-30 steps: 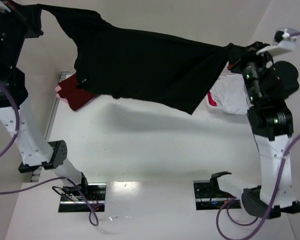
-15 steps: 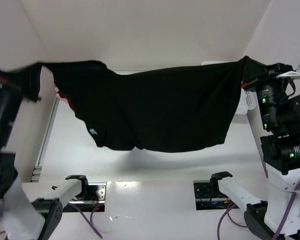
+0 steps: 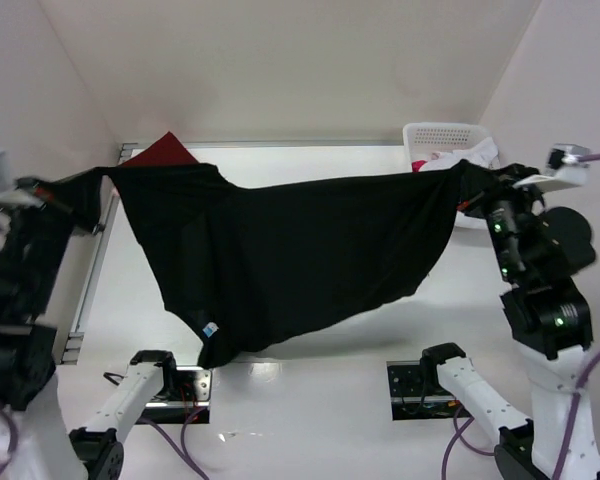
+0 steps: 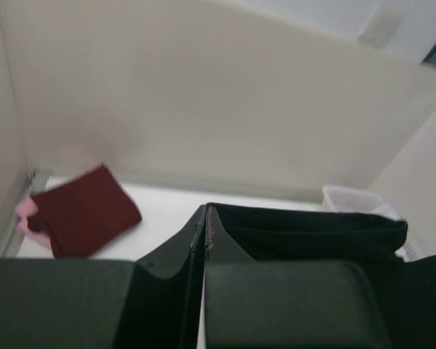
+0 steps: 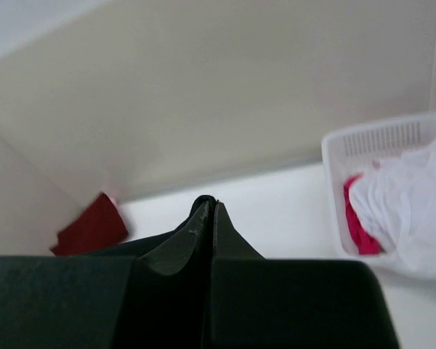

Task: Fold and stack the t-shirts
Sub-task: Flatten out the tshirt

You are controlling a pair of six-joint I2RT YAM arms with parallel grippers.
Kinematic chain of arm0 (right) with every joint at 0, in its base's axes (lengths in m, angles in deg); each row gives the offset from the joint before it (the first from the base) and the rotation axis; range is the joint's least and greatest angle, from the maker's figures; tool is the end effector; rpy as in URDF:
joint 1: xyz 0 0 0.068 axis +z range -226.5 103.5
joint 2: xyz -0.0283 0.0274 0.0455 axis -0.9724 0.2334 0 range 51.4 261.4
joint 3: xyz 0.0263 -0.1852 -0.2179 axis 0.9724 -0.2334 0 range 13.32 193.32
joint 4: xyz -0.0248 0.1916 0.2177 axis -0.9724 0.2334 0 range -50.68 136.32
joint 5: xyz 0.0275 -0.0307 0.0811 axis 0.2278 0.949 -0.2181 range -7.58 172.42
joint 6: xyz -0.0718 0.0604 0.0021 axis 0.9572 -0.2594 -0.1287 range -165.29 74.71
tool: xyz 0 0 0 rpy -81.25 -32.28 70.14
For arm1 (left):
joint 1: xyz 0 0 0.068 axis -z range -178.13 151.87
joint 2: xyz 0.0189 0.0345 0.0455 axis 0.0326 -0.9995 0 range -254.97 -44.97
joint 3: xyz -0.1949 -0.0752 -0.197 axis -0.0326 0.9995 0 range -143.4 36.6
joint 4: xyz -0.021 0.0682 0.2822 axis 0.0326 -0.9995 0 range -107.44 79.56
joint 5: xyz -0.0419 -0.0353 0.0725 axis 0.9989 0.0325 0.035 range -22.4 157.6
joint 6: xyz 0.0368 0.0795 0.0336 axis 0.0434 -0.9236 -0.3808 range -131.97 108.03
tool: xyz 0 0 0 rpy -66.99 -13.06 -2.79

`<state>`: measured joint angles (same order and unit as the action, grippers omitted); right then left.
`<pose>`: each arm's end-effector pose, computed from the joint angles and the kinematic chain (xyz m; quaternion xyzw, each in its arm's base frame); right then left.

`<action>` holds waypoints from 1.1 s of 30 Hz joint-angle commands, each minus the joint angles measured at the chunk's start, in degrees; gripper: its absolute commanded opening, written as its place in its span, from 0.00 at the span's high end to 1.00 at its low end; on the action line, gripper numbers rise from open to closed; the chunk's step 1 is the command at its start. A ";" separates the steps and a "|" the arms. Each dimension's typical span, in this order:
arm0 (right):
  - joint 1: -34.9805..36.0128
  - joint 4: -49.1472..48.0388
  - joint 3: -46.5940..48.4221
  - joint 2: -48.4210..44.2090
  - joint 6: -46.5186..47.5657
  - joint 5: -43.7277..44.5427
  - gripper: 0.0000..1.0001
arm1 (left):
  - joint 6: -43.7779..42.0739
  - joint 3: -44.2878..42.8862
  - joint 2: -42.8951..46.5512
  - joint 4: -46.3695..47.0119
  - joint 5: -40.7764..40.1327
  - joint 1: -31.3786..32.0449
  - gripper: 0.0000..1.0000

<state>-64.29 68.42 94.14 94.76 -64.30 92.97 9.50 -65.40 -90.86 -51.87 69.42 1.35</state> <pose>0.1555 0.0178 0.5436 0.1080 0.6456 0.1449 0.7420 0.0838 -0.0019 0.6167 -0.1042 0.6021 -0.1535 0.7766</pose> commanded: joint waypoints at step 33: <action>0.10 -13.01 2.62 9.48 3.46 0.70 1.00 | -3.45 4.32 -9.75 19.76 1.68 1.57 1.00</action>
<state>-64.27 55.31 97.82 114.88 -62.26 93.16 8.07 -63.68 -112.68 -32.93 71.05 2.30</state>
